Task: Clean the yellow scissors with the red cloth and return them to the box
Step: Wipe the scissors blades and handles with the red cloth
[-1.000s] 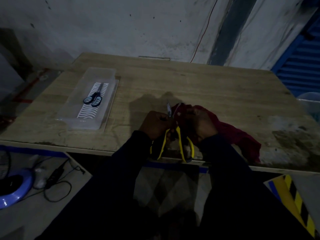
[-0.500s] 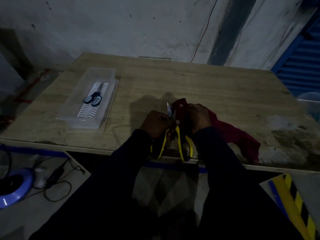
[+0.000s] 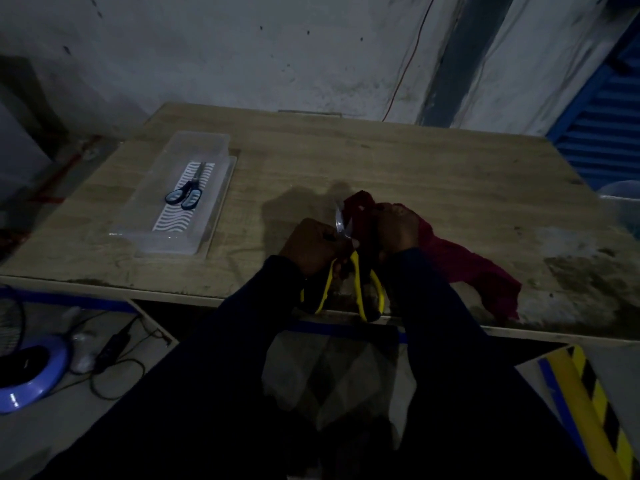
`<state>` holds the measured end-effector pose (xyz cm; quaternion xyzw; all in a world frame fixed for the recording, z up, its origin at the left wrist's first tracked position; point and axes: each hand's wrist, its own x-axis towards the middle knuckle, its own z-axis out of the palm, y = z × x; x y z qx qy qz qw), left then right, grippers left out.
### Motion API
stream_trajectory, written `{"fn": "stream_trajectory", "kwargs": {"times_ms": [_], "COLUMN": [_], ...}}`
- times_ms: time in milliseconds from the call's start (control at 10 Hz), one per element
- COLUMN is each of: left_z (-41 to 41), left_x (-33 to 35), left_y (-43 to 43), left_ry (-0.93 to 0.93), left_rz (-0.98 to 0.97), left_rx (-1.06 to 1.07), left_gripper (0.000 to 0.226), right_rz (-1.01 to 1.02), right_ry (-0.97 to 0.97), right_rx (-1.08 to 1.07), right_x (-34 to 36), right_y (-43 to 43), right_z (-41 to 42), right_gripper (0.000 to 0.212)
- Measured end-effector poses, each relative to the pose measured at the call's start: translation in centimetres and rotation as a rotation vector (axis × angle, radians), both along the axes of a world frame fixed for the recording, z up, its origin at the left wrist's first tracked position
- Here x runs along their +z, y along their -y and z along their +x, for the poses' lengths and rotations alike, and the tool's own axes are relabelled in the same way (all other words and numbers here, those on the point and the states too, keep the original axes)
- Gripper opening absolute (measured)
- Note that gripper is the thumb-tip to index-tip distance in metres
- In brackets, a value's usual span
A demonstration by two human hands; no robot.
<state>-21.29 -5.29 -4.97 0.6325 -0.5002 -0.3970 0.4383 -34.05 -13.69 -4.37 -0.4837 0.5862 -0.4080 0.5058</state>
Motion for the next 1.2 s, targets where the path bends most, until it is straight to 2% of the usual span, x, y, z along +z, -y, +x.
{"fn": "stream_trajectory", "kwargs": {"times_ms": [100,200,300,400,500,600,800,900,1000,1200], "left_z": [0.0,-0.2,-0.2,-0.2,-0.3,0.0,0.2,0.3,0.2,0.5], "left_x": [-0.2,0.2,0.4,0.3,0.3,-0.3,-0.6,-0.9,-1.0,-1.2], "left_y": [-0.4,-0.7,-0.7,-0.6,-0.4,-0.1,0.2,0.8,1.1,1.3], "left_ry": [-0.023,-0.111,-0.145,-0.141,-0.125,-0.076,-0.004,0.068,0.123,0.165], "left_rz": [-0.016,-0.023,-0.039,-0.056,-0.062,-0.062,-0.042,-0.028,-0.033,-0.003], "left_rx": [-0.009,0.040,0.021,0.027,0.021,0.024,-0.022,-0.029,-0.013,-0.014], "left_gripper": [0.035,0.030,0.033,0.033,0.030,0.029,0.027,0.035,0.045,0.034], "right_rz": [-0.035,0.036,0.054,0.124,0.171,0.151,0.011,-0.008,-0.034,-0.016], "right_ry": [-0.397,-0.152,0.099,0.399,0.572,0.511,0.133,0.205,0.164,0.146], "right_rx": [0.091,0.032,0.012,0.067,0.249,0.332,0.400,0.268,0.166,0.105], "right_x": [-0.2,-0.4,-0.7,-1.0,-0.3,0.4,0.4,-0.7,-0.6,-0.8], "right_y": [2.0,2.8,0.9,-0.8,-2.2,-2.9,-1.2,-1.4,-1.7,-2.1], "right_z": [-1.3,-2.4,-2.8,-3.1,-2.4,-1.4,-2.2,-1.2,-0.8,-0.4], "right_gripper": [0.049,0.037,0.009,0.020,0.024,0.025,0.015,0.004,0.013,0.016]}}
